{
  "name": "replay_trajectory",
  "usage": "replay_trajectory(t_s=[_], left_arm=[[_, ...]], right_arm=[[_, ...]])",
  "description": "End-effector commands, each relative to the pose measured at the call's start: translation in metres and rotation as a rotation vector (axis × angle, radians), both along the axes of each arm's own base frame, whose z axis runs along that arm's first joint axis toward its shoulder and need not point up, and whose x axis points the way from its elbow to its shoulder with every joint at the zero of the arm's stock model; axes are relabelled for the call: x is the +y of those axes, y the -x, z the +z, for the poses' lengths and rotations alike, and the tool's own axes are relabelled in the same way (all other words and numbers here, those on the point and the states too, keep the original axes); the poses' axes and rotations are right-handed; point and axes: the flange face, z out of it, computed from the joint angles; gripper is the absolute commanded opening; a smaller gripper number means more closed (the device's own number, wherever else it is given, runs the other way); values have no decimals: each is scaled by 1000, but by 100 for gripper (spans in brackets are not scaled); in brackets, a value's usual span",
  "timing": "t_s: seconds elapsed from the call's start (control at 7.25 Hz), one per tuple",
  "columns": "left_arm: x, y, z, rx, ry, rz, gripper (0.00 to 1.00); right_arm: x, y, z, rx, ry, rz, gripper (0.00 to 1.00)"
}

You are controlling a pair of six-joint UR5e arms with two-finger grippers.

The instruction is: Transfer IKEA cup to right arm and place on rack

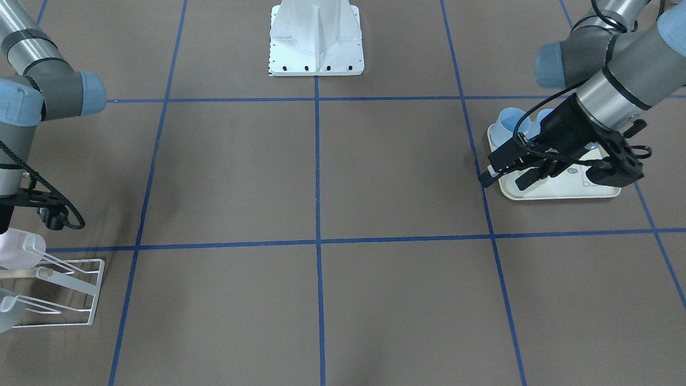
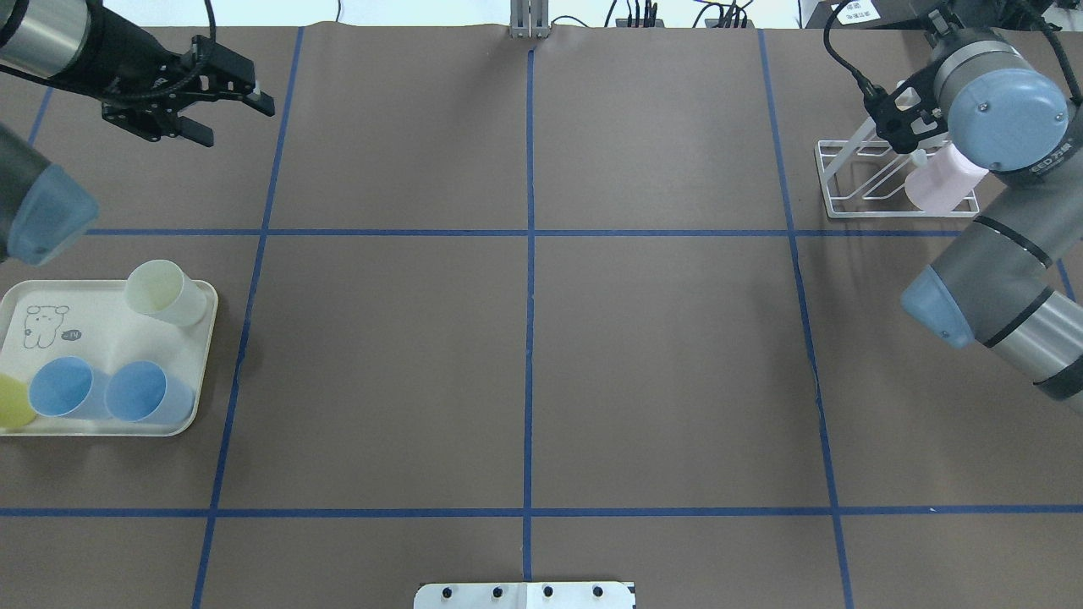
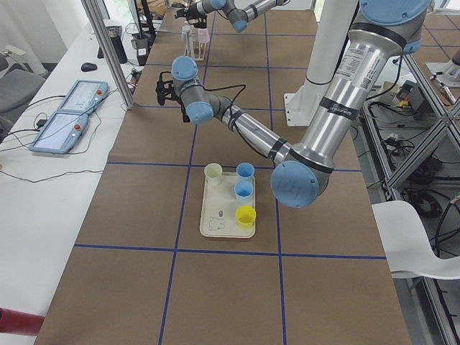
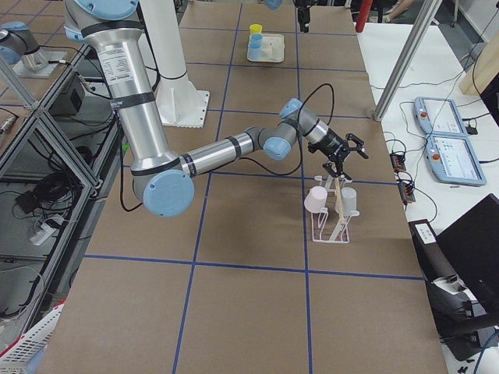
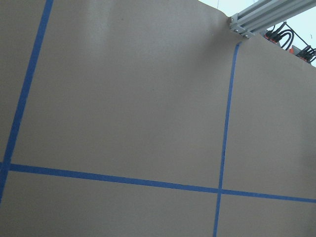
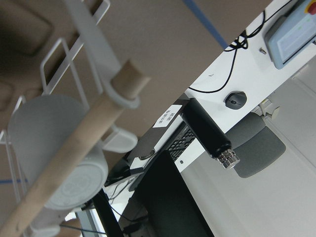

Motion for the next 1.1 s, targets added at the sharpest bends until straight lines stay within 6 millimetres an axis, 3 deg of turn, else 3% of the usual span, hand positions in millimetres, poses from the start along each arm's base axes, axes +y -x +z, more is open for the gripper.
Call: replay_trajectory(t_s=[0.0, 0.41, 0.55, 0.83, 0.97], left_arm=[[12, 37, 62, -92, -102, 24, 100], [65, 71, 134, -238, -181, 30, 100], [82, 79, 160, -298, -174, 20, 100], [113, 61, 199, -389, -142, 42, 100], [125, 44, 210, -418, -129, 61, 100]], right_arm=[[12, 11, -14, -415, 103, 128, 99], [35, 26, -48, -994, 366, 309, 100], [47, 41, -59, -1154, 481, 375, 100], [72, 74, -74, -1340, 669, 474, 100], [84, 91, -83, -1328, 884, 429, 100]])
